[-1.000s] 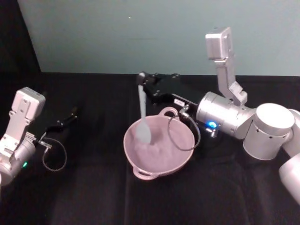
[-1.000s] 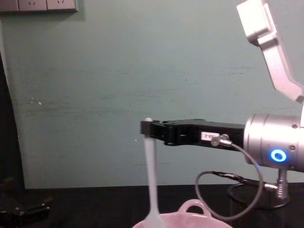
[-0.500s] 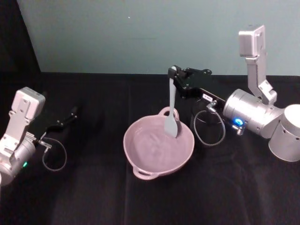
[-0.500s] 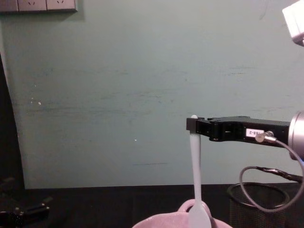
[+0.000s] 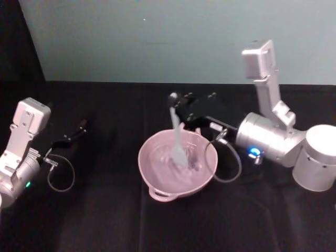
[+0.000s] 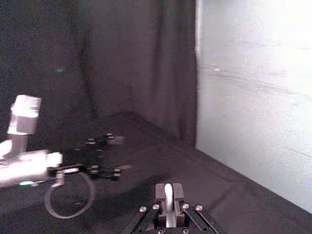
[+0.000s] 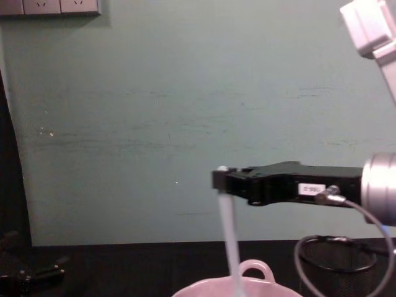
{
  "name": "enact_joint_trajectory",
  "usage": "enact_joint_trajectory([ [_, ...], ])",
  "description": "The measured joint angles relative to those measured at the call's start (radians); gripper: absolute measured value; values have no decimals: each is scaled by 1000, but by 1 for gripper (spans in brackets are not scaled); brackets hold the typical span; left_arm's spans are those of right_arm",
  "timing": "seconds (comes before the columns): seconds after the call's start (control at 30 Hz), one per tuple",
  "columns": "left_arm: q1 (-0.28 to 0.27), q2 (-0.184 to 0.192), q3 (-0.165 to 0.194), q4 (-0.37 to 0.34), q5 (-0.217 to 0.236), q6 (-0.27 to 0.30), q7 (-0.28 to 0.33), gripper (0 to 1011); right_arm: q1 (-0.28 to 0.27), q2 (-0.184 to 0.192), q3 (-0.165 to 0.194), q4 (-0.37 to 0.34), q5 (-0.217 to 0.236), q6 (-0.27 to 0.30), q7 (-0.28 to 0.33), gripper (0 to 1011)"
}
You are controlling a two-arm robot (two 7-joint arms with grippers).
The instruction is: Use the one hand to pick up the spoon and stir the clear water in the bowl.
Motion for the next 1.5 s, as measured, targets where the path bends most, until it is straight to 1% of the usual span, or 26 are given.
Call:
enact_joint_trajectory([
  [0.13, 0, 0, 0, 0, 0, 0, 0, 1011, 1, -16, -33, -26, -5, 8, 20, 96],
  [0.23, 0, 0, 0, 0, 0, 0, 0, 1011, 5, -27, -48, -40, -5, 9, 26, 96],
  [0.43, 0, 0, 0, 0, 0, 0, 0, 1011, 14, -42, -62, -42, -3, 10, 31, 96],
  [0.57, 0, 0, 0, 0, 0, 0, 0, 1011, 27, -54, -64, -17, 5, 5, 35, 96],
  [0.67, 0, 0, 0, 0, 0, 0, 0, 1011, 39, -67, -58, 20, 17, -5, 35, 96],
  [0.8, 0, 0, 0, 0, 0, 0, 0, 1011, 55, -90, -38, 83, 38, -27, 30, 96],
  [0.9, 0, 0, 0, 0, 0, 0, 0, 1011, 65, -98, -24, 117, 43, -38, 16, 96],
  [1.03, 0, 0, 0, 0, 0, 0, 0, 1011, 76, -96, -7, 142, 38, -44, -3, 97],
  [1.2, 0, 0, 0, 0, 0, 0, 0, 1011, 76, -77, 11, 142, 20, -43, -26, 96],
  [1.33, 0, 0, 0, 0, 0, 0, 0, 1011, 58, -53, 33, 117, 9, -37, -39, 96],
  [1.5, 0, 0, 0, 0, 0, 0, 0, 1011, 37, -32, 47, 85, 0, -29, -45, 97],
])
